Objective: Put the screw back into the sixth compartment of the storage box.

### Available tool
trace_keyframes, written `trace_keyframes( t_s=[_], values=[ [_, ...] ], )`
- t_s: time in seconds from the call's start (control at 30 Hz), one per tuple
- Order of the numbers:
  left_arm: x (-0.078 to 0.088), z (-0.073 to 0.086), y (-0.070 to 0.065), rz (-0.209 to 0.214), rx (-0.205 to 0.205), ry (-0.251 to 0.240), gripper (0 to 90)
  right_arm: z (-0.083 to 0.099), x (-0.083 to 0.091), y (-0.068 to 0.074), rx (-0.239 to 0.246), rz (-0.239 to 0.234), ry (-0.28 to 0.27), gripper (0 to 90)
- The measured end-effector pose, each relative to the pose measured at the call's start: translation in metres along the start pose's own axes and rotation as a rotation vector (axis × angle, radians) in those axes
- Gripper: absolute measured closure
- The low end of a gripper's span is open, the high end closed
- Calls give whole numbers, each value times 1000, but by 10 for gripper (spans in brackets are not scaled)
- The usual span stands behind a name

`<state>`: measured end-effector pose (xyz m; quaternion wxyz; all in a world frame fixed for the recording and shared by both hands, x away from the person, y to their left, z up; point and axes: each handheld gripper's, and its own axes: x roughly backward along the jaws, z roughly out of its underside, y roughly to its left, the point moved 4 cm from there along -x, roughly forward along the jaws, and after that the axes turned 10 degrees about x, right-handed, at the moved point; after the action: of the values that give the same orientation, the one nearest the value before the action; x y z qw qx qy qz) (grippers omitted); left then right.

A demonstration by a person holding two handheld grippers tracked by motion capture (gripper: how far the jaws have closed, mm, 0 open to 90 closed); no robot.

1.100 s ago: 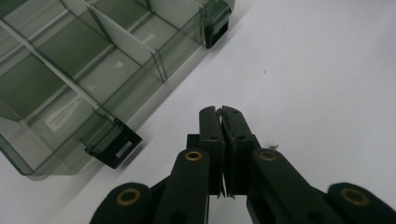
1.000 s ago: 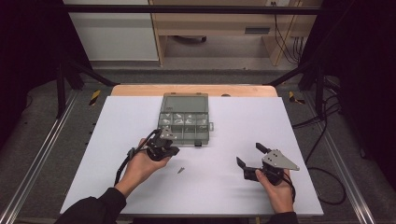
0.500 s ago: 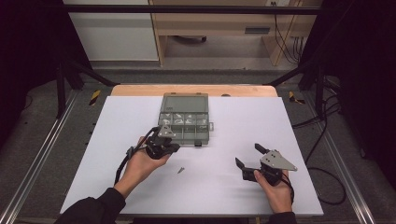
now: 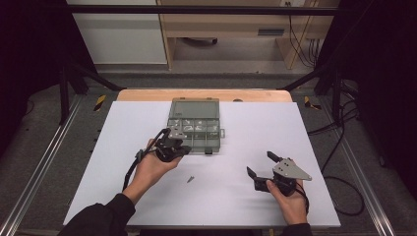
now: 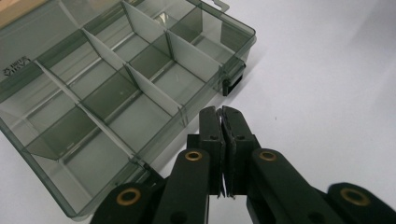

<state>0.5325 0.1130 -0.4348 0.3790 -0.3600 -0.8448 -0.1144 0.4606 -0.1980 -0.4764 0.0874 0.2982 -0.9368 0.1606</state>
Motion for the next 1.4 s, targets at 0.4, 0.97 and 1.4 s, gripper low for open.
trace_keyframes(
  t_s=[0.4,0.97,1.4],
  values=[
    [-5,-11,12,-47,32,-26,880,0,2,-2,-8,6,-8,99],
    [-23,-11,36,-90,67,-35,865,1,2,-4,-19,-1,-7,92],
    [3,-13,26,-77,65,-114,446,1,4,-4,-20,8,-10,90]
  ],
)
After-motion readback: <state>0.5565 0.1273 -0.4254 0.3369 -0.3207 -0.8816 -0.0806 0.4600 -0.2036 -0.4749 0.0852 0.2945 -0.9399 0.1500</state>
